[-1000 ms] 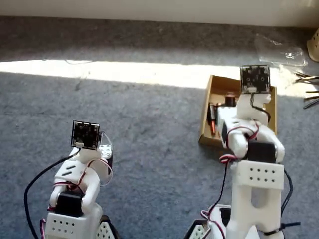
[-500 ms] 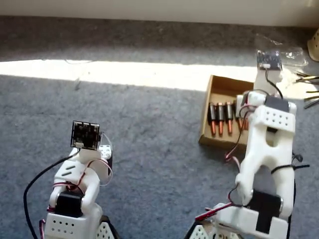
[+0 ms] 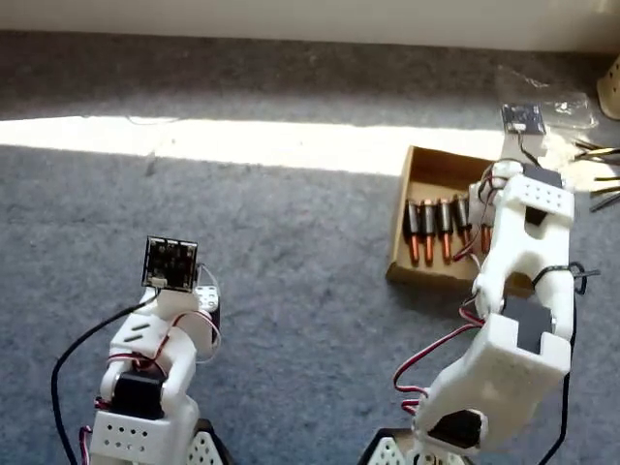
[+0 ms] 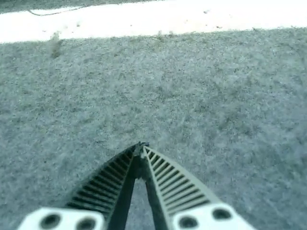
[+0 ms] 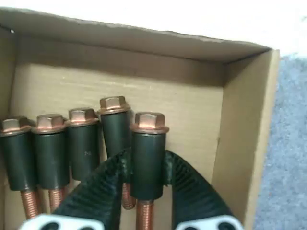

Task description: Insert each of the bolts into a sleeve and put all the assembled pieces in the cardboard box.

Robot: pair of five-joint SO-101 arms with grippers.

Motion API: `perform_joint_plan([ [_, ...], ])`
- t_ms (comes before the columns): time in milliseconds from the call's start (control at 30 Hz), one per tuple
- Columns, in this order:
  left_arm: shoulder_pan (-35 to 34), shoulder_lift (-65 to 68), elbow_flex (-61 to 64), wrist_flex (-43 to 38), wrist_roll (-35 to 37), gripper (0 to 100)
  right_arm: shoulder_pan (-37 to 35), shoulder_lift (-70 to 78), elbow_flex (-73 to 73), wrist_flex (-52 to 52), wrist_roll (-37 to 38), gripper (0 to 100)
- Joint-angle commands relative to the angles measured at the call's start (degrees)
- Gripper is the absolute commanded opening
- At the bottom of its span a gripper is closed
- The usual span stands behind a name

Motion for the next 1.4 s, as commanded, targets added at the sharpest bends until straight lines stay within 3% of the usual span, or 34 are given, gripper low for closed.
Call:
perform_joint_plan([
  [0, -0.40, -0.57, 0.92, -3.52, -0.53, 1, 0.22, -1.01, -3.38, 0.13, 0.79, 0.6],
  [367, -0.40, -0.57, 2.42, -5.63, -0.53, 1, -0.48, -0.92, 0.75, 3.65, 0.79, 0.9],
  [600, -0.40, -0.57, 2.42, -5.54, -0.53, 1, -0.40, -1.01, 1.54, 3.74, 0.70, 15.6],
  [900, 0.04, -0.57, 1.89, -5.71, -0.26, 1, -0.66, -1.54, 1.19, 4.26, 0.62, 15.7],
  [1167, -0.40, -0.57, -0.75, -5.45, -0.18, 1, -5.05, -5.93, -8.04, 19.91, 0.35, 15.6],
  [1367, -3.82, -0.57, -3.65, -5.45, -0.18, 1, -8.31, -12.26, -11.38, 22.55, 0.26, 15.6],
])
